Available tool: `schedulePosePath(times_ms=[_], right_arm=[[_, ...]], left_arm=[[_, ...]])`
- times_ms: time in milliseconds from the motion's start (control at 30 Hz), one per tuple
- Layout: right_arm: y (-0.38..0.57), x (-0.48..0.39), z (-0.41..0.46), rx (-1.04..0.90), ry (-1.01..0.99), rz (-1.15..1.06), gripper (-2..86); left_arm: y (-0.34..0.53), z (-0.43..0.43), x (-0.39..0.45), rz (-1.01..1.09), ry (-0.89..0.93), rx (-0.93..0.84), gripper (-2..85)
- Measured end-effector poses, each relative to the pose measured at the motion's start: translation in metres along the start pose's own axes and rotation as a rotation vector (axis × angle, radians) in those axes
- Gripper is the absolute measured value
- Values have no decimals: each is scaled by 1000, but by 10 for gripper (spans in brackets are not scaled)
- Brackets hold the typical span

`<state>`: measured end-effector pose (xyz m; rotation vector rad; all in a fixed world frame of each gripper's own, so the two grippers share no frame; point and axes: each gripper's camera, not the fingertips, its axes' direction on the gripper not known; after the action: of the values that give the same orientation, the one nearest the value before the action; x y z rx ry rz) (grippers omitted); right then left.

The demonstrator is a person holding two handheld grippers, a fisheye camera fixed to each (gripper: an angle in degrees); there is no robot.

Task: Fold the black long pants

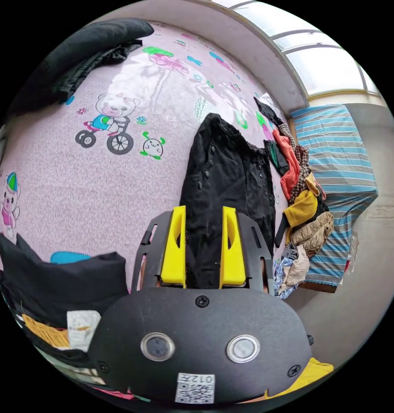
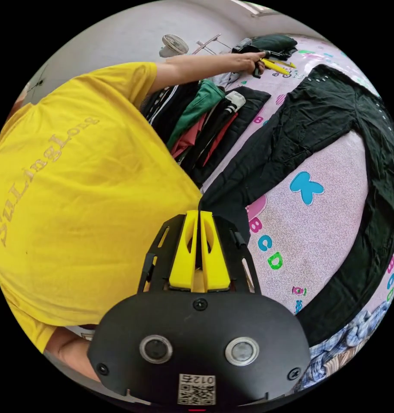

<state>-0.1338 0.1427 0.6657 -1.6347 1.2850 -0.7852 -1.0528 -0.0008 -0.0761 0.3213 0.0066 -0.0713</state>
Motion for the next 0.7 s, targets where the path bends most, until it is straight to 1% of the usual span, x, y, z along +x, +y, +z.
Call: schedulePosePath(times_ms=[100,200,267,300,367,433,500,567,633,700], right_arm=[[10,18,-25,12,-73,26,3],[22,38,-48,46,-137,72,2],[29,46,-60,57,-172,86,2],[34,50,-66,60,-186,92,2],[42,55,-75,69,-204,101,2],[56,57,-90,95,-216,114,2],[69,54,-104,123,-212,116,2],[88,46,-122,174,-209,114,2],[121,35,-150,284,-225,116,2],[151,26,-170,371,-229,119,2]], left_arm=[[-38,27,-7,8,-4,-11,109],[-68,57,-12,24,-80,-62,108],[-79,73,-16,26,-97,-88,103],[-85,81,-19,24,-97,-105,94],[-89,86,-18,43,-164,-95,69],[-92,94,-13,114,-116,-136,32],[-93,92,-15,102,-94,-130,20],[-95,85,-19,53,-28,-113,13],[-98,75,-14,20,30,-94,9],[-101,68,2,25,14,-87,7]])
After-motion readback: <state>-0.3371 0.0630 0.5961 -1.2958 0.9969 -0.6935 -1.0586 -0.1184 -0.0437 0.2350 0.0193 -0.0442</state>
